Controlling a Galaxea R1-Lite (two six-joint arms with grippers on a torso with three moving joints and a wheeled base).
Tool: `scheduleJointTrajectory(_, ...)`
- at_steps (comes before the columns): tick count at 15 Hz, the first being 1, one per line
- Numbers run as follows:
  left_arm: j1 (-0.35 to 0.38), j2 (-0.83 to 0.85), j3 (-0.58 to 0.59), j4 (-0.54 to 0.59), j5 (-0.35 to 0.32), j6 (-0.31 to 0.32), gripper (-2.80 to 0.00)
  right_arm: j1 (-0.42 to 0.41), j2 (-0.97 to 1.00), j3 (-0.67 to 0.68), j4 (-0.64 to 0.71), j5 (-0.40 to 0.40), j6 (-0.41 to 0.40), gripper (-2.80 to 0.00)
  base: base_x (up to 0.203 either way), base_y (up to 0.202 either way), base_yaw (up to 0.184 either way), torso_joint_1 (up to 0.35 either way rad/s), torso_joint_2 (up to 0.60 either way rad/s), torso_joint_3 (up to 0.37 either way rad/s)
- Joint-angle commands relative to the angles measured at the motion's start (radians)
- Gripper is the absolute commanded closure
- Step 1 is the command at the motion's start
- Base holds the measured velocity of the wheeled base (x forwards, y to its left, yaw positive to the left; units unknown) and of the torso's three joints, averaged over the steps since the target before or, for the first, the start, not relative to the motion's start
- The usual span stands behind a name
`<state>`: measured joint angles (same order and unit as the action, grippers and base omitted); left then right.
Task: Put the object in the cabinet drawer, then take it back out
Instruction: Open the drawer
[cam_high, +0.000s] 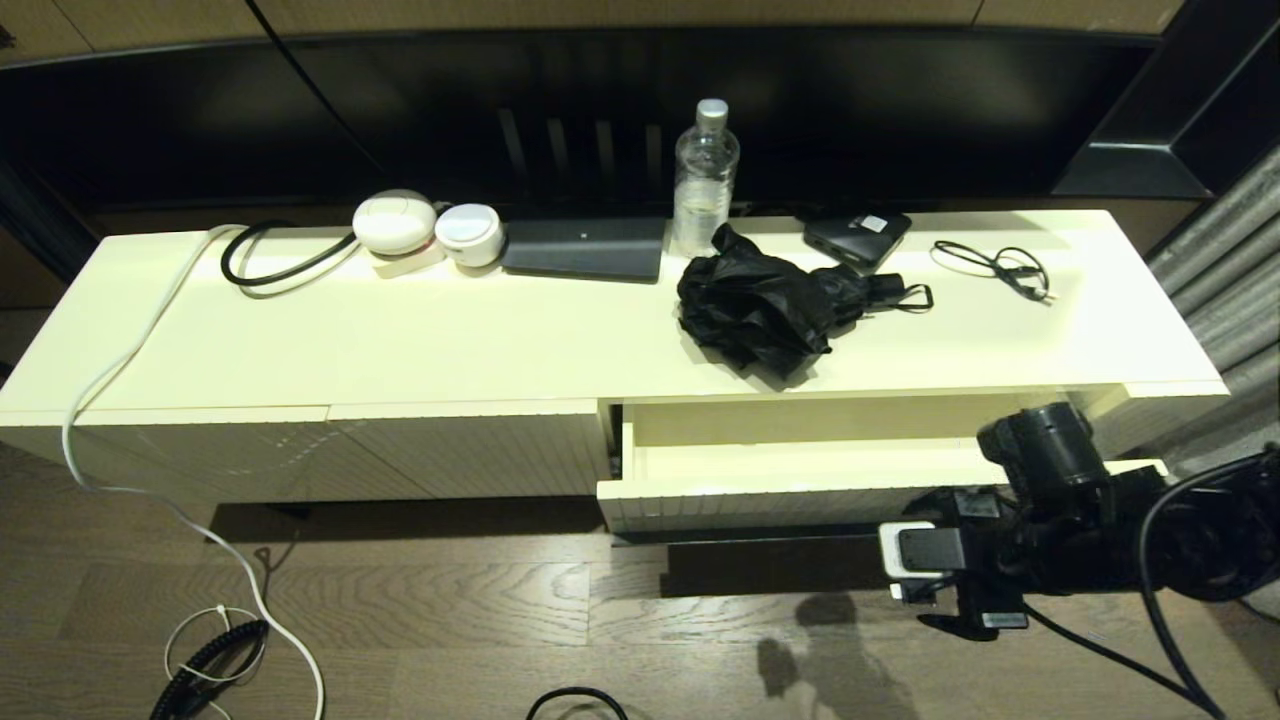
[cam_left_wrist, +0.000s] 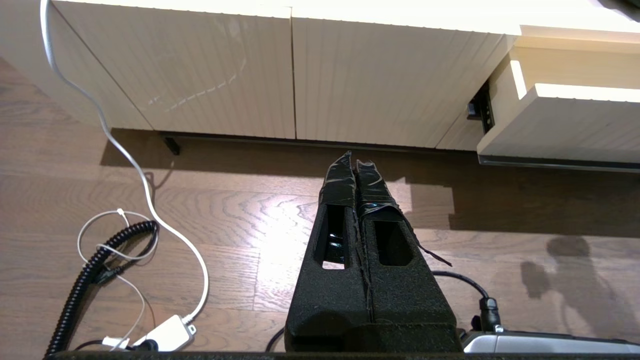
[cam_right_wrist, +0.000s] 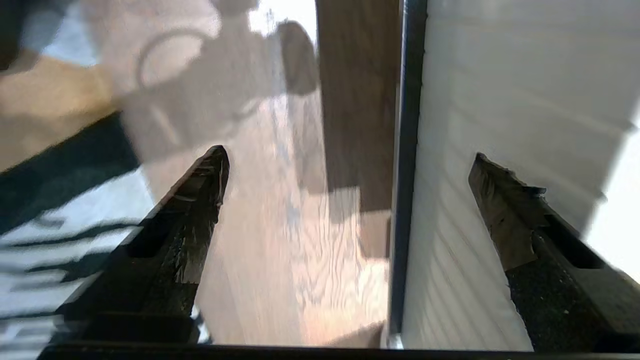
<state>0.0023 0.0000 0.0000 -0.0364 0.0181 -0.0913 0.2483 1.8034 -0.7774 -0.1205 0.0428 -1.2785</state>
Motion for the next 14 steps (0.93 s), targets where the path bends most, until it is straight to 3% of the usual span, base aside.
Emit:
scheduleJointTrajectory(1, 0.001, -0.002, 0.0, 0.0, 0.0, -0.001, 0.0, 0.007, -0.261, 0.006, 0.18, 0.0, -0.006, 0.0, 0.0, 0.0, 0.0, 0.0, 0.0, 0.0)
scheduleJointTrajectory(4, 0.001, -0.002, 0.0, 0.0, 0.0, -0.001, 0.0, 0.01, -0.452, -0.034, 0.48, -0.001, -0.006, 0.0, 0.0, 0.0, 0.0, 0.0, 0.0, 0.0)
scheduleJointTrajectory(6, 0.001, -0.002, 0.0, 0.0, 0.0, -0.001, 0.0, 0.01, -0.48, -0.125, 0.611, -0.003, -0.006, 0.0, 0.0, 0.0, 0.0, 0.0, 0.0, 0.0)
scheduleJointTrajectory(10, 0.001, -0.002, 0.0, 0.0, 0.0, -0.001, 0.0, 0.008, -0.343, -0.225, 0.624, -0.008, -0.005, 0.0, 0.0, 0.0, 0.0, 0.0, 0.0, 0.0)
scheduleJointTrajectory(14, 0.001, -0.002, 0.0, 0.0, 0.0, -0.001, 0.0, 0.008, -0.15, -0.335, 0.543, -0.009, -0.004, 0.0, 0.0, 0.0, 0.0, 0.0, 0.0, 0.0)
